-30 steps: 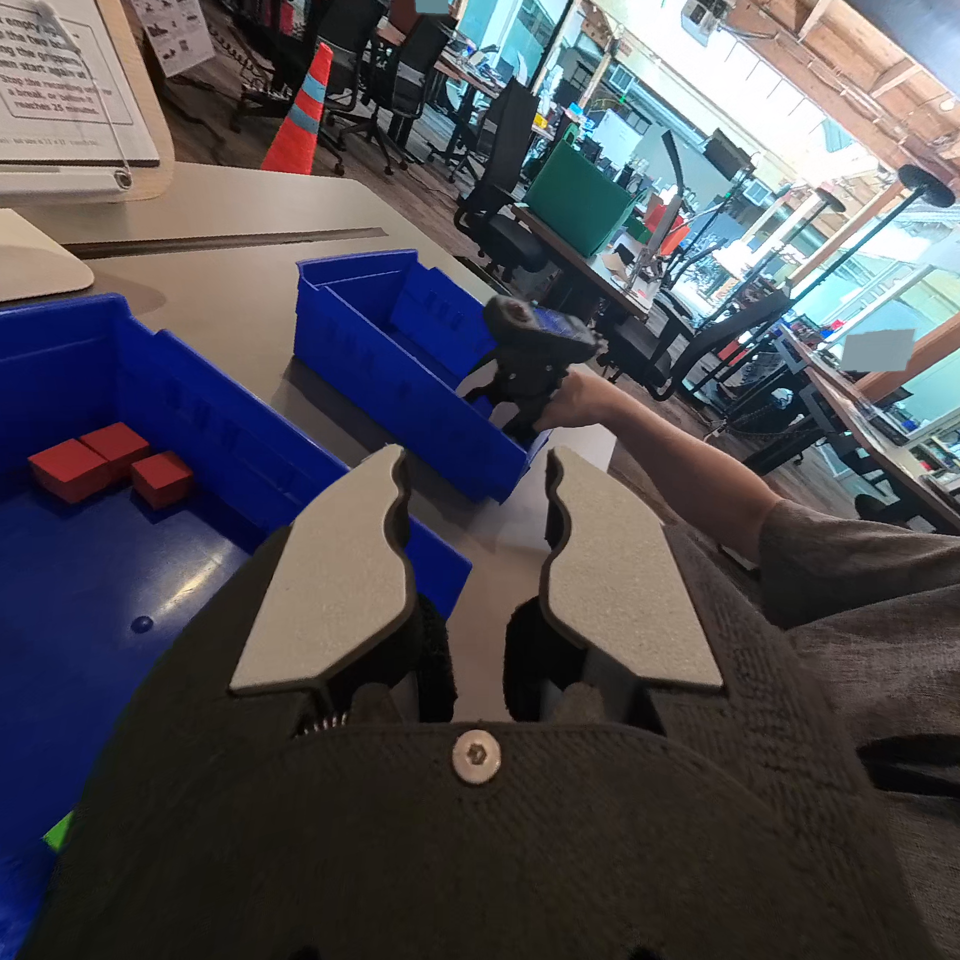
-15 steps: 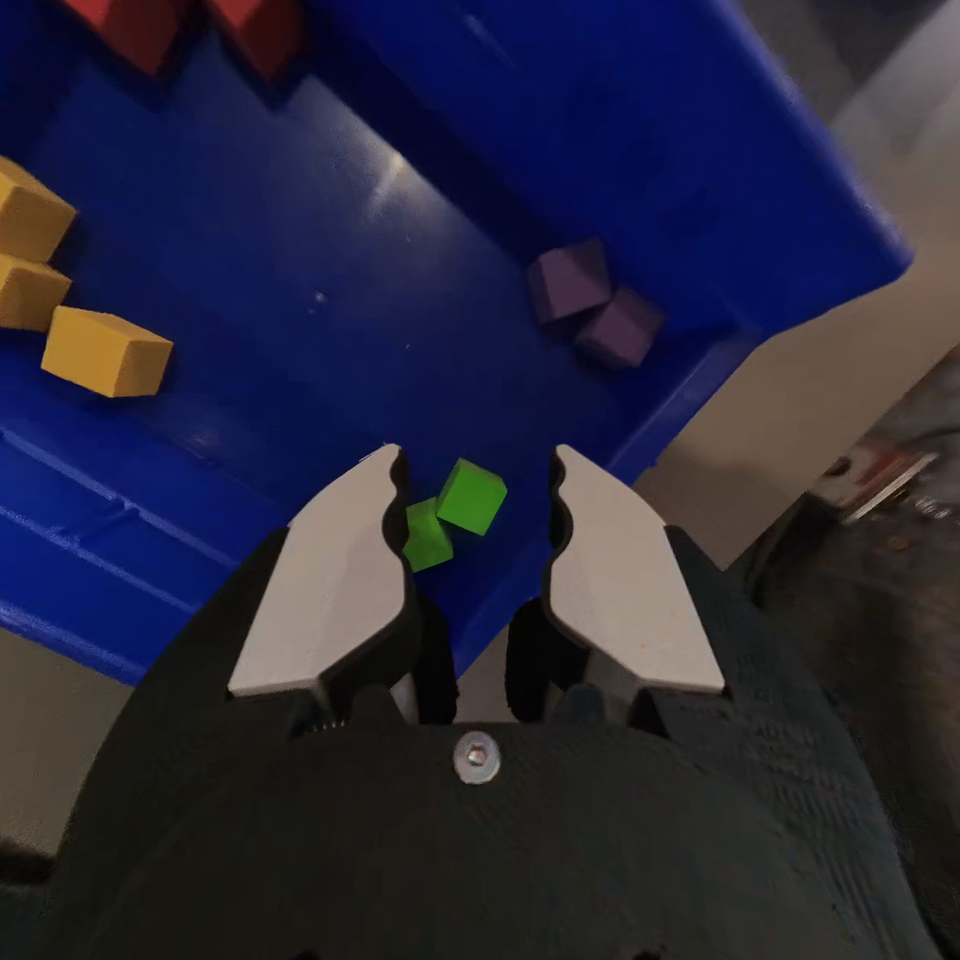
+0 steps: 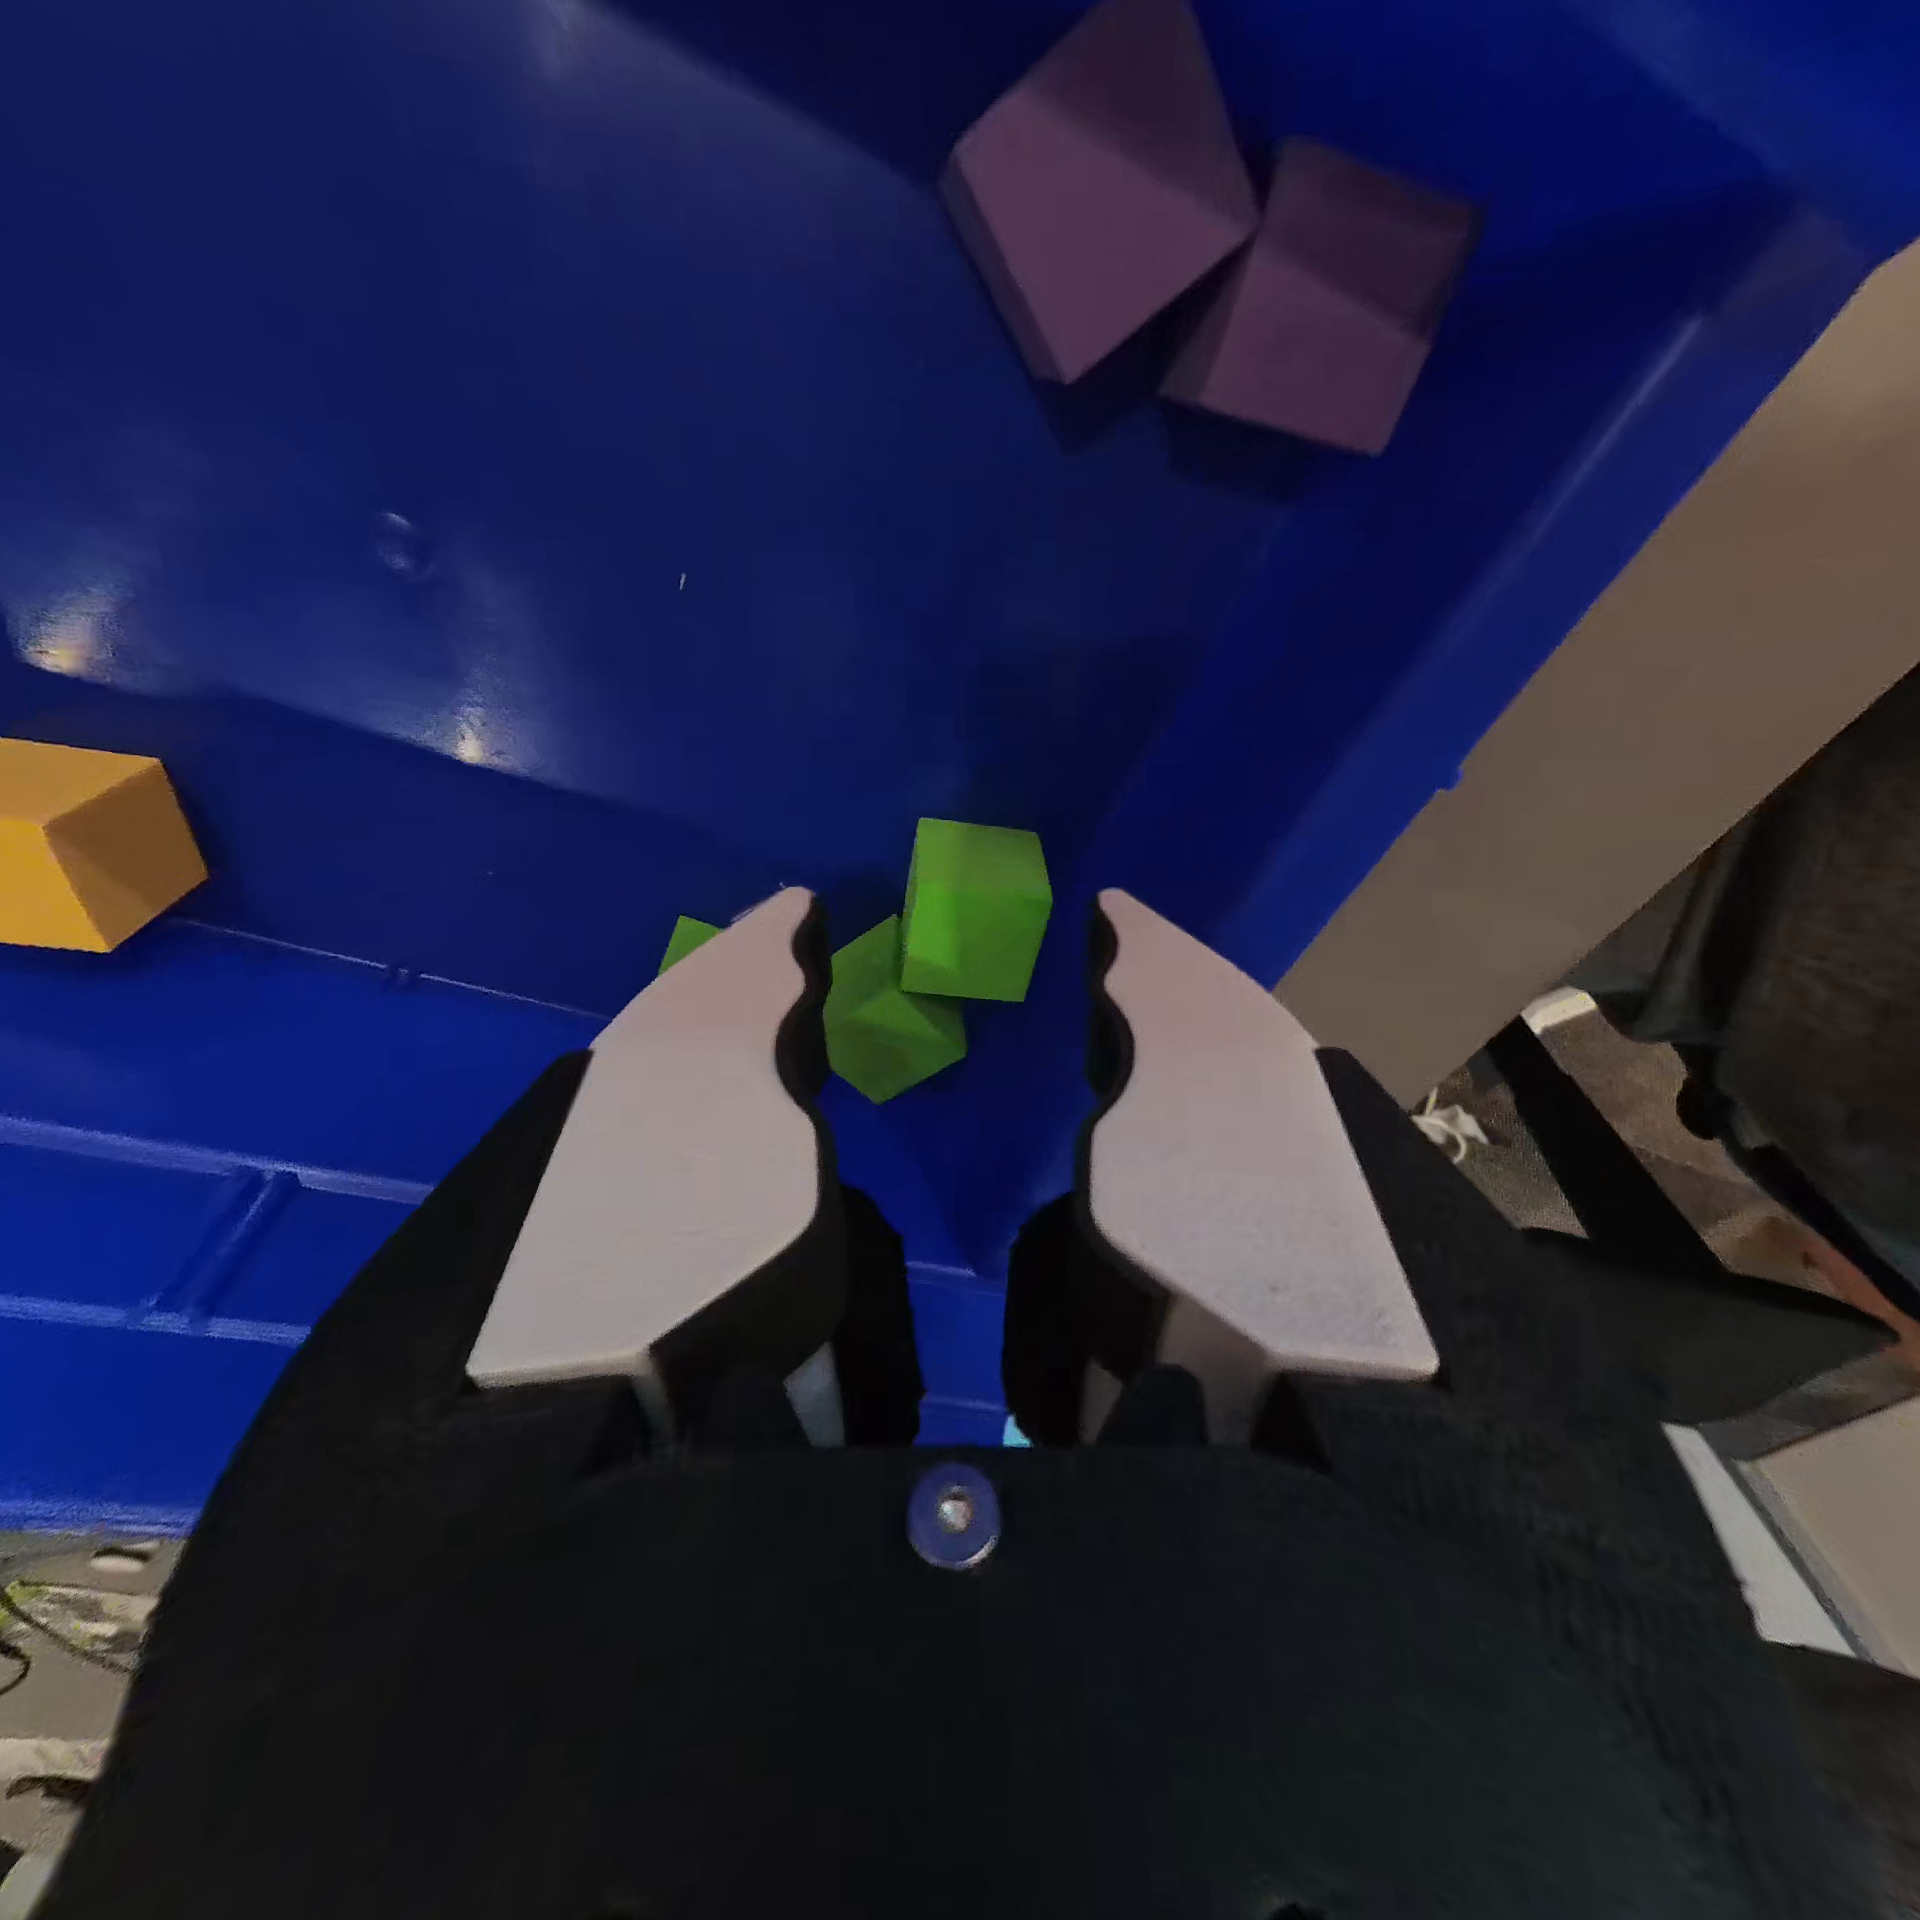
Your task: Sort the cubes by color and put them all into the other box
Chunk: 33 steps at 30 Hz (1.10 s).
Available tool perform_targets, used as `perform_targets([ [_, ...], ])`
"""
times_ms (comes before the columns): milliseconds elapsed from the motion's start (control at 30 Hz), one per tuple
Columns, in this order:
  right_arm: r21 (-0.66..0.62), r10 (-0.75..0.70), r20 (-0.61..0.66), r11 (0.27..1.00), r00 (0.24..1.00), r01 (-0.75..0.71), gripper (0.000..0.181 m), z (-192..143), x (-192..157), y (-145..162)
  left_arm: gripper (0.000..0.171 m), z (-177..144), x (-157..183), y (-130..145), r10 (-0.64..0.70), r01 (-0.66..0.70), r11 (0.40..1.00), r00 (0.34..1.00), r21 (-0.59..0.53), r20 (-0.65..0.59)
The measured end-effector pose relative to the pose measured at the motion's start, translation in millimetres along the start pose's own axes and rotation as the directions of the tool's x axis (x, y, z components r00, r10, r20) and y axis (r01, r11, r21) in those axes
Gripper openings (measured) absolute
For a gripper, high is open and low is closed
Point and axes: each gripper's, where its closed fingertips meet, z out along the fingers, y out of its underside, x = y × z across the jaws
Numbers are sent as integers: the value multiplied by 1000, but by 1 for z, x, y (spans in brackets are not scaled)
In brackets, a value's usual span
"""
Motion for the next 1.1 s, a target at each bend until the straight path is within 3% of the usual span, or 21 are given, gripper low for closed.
perform_targets([
  [133, 12, -4, -10, 1000, 1000, 4, 42, -3, 0, -3, 43, 10, -2, 7, -8, 7, 998, 1000, -58, -16],
  [267, 14, -15, -11, 1000, 1000, 15, 41, -2, -3, -5, 29, 12, 6, 6, -12, 7, 998, 996, -56, -92],
  [333, 17, -25, -15, 1000, 1000, 25, 41, -3, -5, -8, 28, 11, 0, 6, -34, 31, 999, 997, -45, -65],
  [400, 24, -34, -16, 999, 999, 34, 40, -3, -8, -11, 28, 7, -6, 3, -65, 65, 998, 996, 0, -59],
  [533, 57, -65, -10, 996, 998, 65, 39, -5, -19, -22, 28, -20, -4, -19, -135, 189, 954, 964, 233, -229],
  [600, 121, -111, 6, 987, 994, 109, 39, -5, -32, -36, 28, -49, 4, -38, -117, 295, 868, 903, 399, -412],
  [667, 223, -181, 48, 961, 982, 166, 39, -3, -58, -55, 28, -90, 15, -55, -10, 412, 728, 805, 547, -594],
  [733, 303, -286, 54, 918, 957, 257, 41, 2, -87, -74, 27, -131, 29, -63, 155, 525, 593, 669, 610, -727],
  [767, 333, -340, 35, 891, 940, 310, 42, 5, -99, -84, 27, -146, 38, -65, 232, 564, 554, 602, 612, -764],
  [900, 409, -487, -46, 787, 872, 462, 42, 13, -138, -123, 28, -166, 73, -73, 381, 602, 552, 434, 577, -816],
  [1100, 444, -567, -52, 724, 822, 527, 35, 12, -167, -151, 28, -166, 99, -84, 414, 569, 577, 416, 586, -810],
])
